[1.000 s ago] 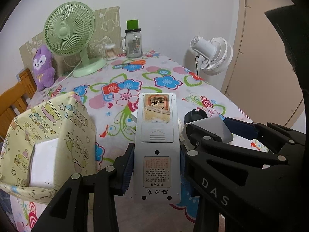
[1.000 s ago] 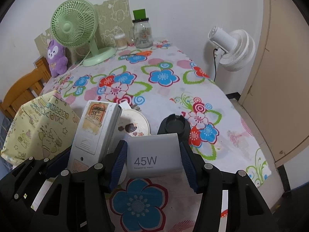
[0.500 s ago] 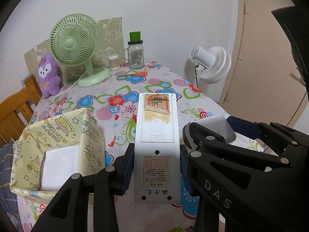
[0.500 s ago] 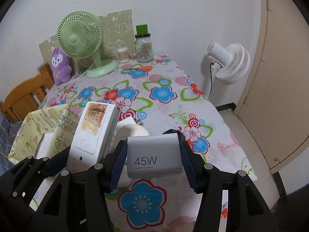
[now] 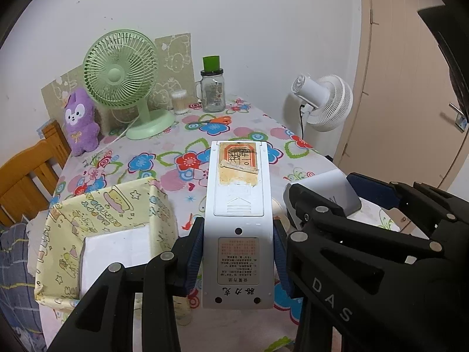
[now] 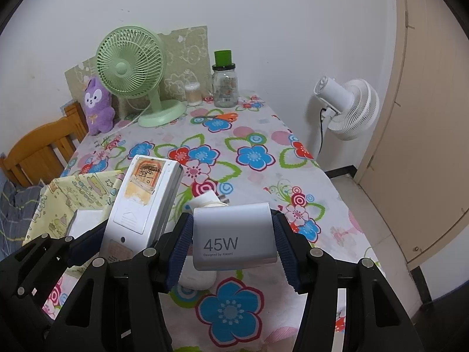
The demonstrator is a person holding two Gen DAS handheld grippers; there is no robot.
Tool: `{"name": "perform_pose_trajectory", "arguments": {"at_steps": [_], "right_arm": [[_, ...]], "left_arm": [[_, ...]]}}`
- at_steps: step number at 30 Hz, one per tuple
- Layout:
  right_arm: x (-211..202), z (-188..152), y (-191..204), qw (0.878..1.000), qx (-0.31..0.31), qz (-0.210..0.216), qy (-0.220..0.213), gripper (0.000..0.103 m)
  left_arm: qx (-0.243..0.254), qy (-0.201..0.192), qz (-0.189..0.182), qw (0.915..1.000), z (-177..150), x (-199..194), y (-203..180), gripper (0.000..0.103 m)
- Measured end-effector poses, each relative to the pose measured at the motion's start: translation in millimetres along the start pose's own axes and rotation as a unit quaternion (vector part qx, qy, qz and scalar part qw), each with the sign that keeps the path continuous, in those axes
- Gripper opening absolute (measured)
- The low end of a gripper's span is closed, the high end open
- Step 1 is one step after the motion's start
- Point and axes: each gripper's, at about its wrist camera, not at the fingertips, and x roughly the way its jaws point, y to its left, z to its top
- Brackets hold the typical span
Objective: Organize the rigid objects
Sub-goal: 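Carry the power bank over the fabric box while the right tool carries the charger there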
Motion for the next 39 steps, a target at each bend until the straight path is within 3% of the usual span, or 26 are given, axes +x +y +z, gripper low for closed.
{"name": "perform_pose_trajectory", "arguments": {"at_steps": [18, 39], "right_arm": [[-1, 18, 57, 1.000, -0.016, 0.007, -0.002, 0.059], [23, 27, 124, 0.999, -0.024, 0.027, 0.025, 0.059]], "left_arm": [[-0.012, -0.001, 0.012, 0.9999, 6, -11, 56, 0.045], [-0.026, 0.018, 0.025, 0.9992, 2, -3, 120, 0.045]]}}
